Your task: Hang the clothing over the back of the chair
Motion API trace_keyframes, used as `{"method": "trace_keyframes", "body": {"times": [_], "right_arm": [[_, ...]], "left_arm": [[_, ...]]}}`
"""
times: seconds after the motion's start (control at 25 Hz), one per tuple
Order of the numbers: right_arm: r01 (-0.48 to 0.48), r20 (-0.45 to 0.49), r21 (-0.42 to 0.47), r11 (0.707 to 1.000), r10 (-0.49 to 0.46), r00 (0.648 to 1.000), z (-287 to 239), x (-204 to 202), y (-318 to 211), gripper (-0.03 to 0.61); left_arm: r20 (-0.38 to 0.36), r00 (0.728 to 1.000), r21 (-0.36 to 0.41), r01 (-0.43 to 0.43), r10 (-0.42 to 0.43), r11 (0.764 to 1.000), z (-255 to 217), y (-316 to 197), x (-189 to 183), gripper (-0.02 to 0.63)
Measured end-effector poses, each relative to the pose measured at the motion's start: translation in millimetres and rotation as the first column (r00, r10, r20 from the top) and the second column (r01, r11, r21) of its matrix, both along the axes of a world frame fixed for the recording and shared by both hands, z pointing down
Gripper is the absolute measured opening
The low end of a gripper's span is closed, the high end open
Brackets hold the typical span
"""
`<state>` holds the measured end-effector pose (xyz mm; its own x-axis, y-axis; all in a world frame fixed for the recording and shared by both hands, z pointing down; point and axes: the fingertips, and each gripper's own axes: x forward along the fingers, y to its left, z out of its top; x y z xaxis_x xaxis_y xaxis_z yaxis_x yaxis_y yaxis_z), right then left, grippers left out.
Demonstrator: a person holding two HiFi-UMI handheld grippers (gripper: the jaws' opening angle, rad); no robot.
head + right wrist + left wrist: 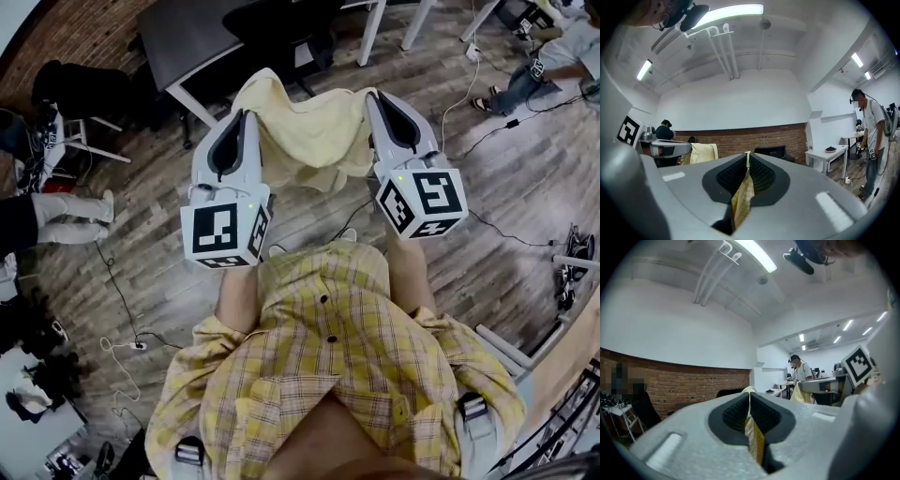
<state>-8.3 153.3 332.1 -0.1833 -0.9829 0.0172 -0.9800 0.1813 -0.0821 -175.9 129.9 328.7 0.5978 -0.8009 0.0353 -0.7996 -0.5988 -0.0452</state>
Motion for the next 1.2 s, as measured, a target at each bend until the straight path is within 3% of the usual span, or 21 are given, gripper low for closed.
{"method": "trace_keyframes", "body": {"times": [0.28, 0.48, 0.72, 1.0, 1.2], "right_arm": [[0.066, 0.005, 0.014, 0.998, -0.066, 0.998, -2.0, 29.0, -5.2, 0.021], [0.116, -0.01, 0.043, 0.992, -0.116, 0.993, -7.0, 49.5, 2.6, 0.021], [0.153, 0.018, 0.052, 0.987, -0.154, 0.988, -9.5, 81.2, 5.6, 0.021], [0.192, 0.052, 0.058, 0.98, -0.195, 0.98, -9.8, 81.0, -14.9, 0.021], [0.199, 0.037, 0.033, 0.98, -0.2, 0.979, -0.5, 71.5, -26.8, 0.02]], "left_arm": [[0.003, 0.998, 0.01, 0.056, -0.056, 0.998, 0.5, 6.0, 31.9, 0.008], [-0.035, 0.995, 0.014, 0.095, -0.095, 0.995, -5.5, 17.5, 53.7, 0.008], [0.012, 0.992, 0.023, 0.126, -0.126, 0.992, -7.7, 30.6, 82.3, 0.008], [0.063, 0.988, 0.024, 0.142, -0.143, 0.99, -10.7, 16.8, 92.4, 0.008], [0.049, 0.987, 0.003, 0.153, -0.153, 0.988, -1.0, 2.4, 81.5, 0.008]]}}
